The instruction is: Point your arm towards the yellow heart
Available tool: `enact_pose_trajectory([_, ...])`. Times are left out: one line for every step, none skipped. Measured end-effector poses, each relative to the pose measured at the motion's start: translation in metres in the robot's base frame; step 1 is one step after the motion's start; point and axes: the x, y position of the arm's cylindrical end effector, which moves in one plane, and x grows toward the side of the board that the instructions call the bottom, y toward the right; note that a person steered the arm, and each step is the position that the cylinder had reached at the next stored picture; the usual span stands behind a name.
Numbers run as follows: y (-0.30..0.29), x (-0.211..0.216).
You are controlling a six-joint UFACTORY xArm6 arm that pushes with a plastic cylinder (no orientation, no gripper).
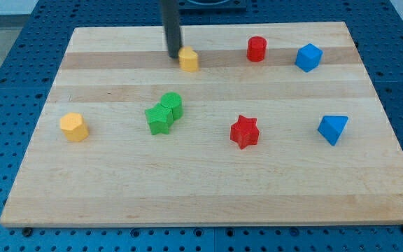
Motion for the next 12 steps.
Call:
enact_pose_trajectory([0.071, 0.027])
enact_pose_trajectory([0.116, 0.038])
enact_pose_trajectory([0.111, 0.032])
enact_pose_trajectory([0.084, 0.003])
enact_pose_trajectory([0.069, 0.001])
enact_pose_trajectory([0.049, -0.034])
enact_pose_trajectory([0.072, -0.073])
enact_pose_trajectory([0.094, -0.085])
enact_pose_trajectory([0.122, -0.066])
enact_pose_trajectory([0.131, -0.057])
enact_pose_trajectory([0.131, -0.051])
enact_pose_trajectory([0.122, -0.019])
